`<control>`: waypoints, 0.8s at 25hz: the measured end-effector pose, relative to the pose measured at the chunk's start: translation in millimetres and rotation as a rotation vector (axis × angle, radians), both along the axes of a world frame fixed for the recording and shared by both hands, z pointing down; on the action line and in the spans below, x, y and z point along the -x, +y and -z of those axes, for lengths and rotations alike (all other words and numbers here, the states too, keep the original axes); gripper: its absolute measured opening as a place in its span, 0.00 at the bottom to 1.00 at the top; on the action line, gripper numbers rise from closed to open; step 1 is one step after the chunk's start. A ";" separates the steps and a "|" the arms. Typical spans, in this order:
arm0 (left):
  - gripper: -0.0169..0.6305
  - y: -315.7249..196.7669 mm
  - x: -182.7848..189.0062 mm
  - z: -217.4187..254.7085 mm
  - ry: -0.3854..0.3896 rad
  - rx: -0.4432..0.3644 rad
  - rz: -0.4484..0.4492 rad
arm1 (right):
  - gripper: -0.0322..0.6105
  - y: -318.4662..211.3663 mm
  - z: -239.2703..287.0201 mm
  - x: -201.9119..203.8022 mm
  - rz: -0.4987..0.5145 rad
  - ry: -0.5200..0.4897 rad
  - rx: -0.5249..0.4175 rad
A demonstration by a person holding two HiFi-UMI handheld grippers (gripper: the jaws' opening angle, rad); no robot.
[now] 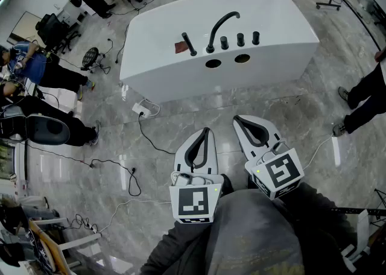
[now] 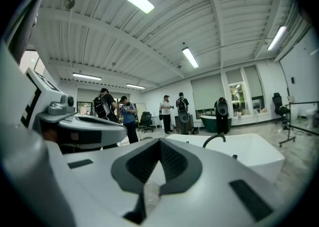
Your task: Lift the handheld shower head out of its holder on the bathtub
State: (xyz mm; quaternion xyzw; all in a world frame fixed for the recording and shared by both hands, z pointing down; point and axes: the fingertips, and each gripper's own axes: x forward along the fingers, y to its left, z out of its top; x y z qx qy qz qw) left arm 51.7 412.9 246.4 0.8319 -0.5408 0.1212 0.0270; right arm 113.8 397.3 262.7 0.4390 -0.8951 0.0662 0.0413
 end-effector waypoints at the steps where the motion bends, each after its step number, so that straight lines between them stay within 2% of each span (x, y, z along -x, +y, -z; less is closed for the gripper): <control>1: 0.03 -0.9 -1.3 -1.2 0.001 0.001 0.002 | 0.06 -0.8 -1.5 -1.4 0.000 -0.001 0.001; 9: 0.03 -6.3 -12.4 -3.9 -0.006 -0.004 0.007 | 0.06 -7.2 -3.8 -14.6 0.000 -0.013 0.003; 20: 0.03 2.6 -48.5 -1.1 -0.004 0.005 0.033 | 0.06 -5.2 4.5 -47.1 0.026 -0.028 0.006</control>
